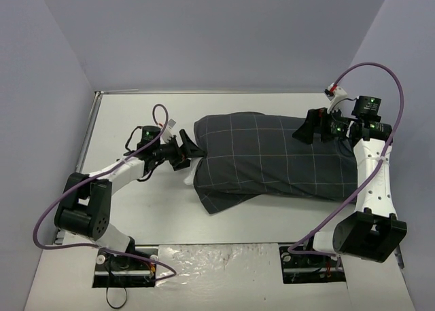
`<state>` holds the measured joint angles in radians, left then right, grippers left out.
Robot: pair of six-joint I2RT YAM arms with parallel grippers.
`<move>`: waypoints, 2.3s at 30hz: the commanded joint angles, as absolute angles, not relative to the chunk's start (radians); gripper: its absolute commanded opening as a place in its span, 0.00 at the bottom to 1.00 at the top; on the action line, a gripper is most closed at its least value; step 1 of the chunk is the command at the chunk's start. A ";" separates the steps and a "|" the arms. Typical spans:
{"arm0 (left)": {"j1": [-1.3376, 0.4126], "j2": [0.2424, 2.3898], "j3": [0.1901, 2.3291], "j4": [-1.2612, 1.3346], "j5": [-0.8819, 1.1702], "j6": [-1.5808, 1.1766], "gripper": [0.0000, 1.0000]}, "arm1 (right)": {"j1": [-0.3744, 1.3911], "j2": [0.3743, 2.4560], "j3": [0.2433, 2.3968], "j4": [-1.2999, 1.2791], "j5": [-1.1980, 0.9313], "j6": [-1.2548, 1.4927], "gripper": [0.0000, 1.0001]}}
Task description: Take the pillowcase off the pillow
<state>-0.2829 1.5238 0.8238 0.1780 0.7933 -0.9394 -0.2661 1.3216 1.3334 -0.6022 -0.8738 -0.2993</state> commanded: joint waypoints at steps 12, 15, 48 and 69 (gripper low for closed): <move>-0.218 1.511 0.752 0.327 0.847 -0.982 0.78 | -0.262 1.286 1.342 -0.609 -0.908 -0.308 1.00; -0.177 1.482 0.727 0.325 0.854 -0.976 0.77 | -0.262 1.276 1.338 -0.611 -0.905 -0.319 1.00; -0.282 1.729 0.735 1.067 0.968 -1.410 0.03 | -0.262 1.299 1.302 -0.663 -0.887 -0.466 1.00; 0.345 1.405 0.888 0.002 0.940 -0.839 0.02 | -0.262 1.434 1.362 -0.985 -0.741 -1.016 0.99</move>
<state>0.2977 1.4471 0.8360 0.1223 0.9264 -0.9440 -0.2661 1.3964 1.3552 -0.7746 -0.7521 -0.7727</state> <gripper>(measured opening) 0.086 0.994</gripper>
